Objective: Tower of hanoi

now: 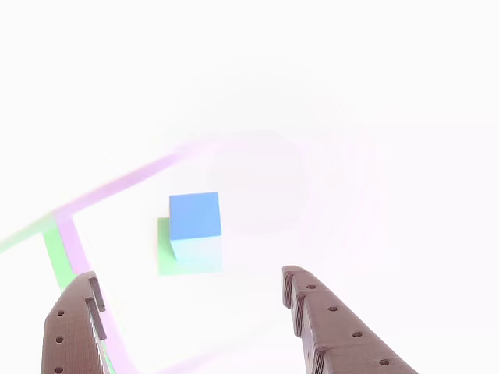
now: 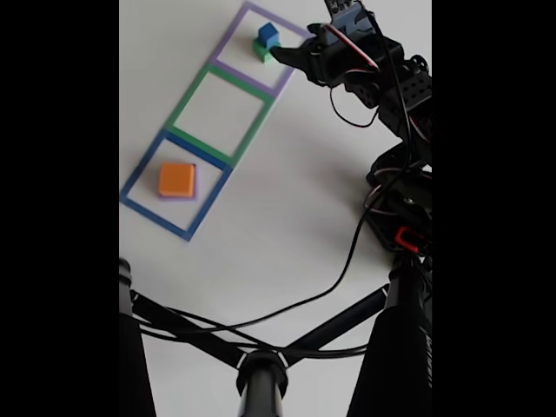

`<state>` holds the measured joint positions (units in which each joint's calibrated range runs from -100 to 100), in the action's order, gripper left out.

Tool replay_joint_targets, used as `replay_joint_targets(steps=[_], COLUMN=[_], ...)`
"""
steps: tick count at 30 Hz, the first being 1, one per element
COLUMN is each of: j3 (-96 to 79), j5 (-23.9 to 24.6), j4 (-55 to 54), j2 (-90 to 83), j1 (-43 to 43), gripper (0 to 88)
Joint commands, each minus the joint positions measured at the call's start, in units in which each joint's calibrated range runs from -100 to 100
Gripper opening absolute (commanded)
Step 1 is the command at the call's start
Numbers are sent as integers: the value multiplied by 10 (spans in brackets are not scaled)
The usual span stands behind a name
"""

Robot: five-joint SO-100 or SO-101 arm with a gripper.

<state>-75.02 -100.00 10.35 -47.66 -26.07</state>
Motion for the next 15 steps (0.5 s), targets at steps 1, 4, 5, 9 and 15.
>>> replay_joint_targets(steps=[1,4,5,9,15], j3=[-2,0,0,0,17], j5=[0,0,0,0,0], j4=[-121,-174,-191,-251,-331], j2=[73,121,135,188,281], j1=[-5,-4,-3,4,5], gripper=[259,259,259,258,255])
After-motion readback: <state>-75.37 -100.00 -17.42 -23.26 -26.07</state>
